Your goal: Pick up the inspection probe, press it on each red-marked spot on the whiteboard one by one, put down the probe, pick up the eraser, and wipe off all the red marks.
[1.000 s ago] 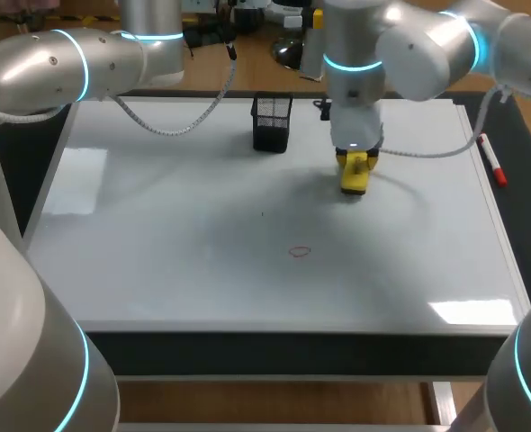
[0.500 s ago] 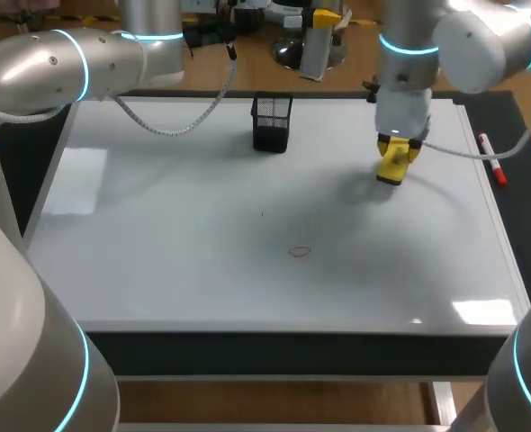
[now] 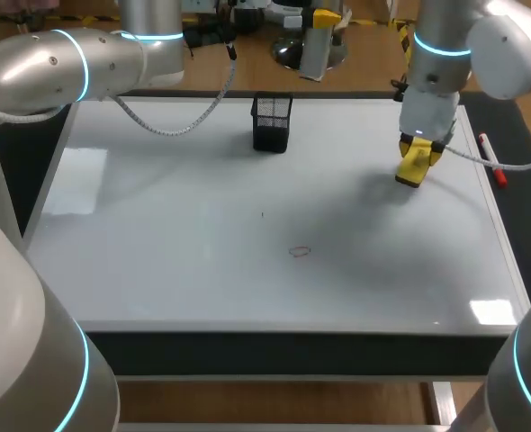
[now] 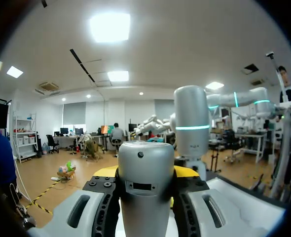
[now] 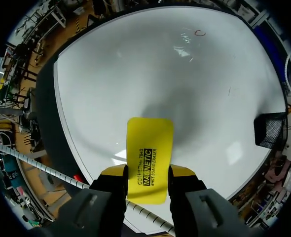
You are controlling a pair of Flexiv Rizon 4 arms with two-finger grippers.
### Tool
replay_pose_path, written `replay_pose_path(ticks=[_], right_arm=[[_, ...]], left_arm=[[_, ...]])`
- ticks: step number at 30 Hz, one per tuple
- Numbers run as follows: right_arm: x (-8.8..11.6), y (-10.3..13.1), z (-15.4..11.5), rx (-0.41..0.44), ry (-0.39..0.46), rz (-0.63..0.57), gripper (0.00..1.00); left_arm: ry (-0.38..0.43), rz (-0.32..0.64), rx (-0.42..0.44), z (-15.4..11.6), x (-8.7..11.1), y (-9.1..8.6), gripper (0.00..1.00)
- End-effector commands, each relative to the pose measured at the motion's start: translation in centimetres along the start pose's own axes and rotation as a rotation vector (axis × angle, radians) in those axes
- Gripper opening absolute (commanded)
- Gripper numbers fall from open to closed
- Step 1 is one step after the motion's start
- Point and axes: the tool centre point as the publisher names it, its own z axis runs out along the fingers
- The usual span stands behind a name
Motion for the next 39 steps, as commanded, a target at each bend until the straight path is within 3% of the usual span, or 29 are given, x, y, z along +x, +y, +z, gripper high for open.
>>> replay_pose_path(ticks=[1,29,39], right_arm=[[0.3,-0.1,-0.1,0.004,0.003,0.01,0.0],[0.3,-0.1,-0.1,0.005,0.003,0.01,0.0],[0.3,-0.1,-0.1,0.005,0.003,0.01,0.0]], left_arm=[[0.003,-0.002,0.0,0.0,-0.1,-0.1,0.0],[0.003,-0.002,0.0,0.0,-0.1,-0.1,0.0],[0.023,0.086,-0.035,1.3,3.3,-2.5,0.0]])
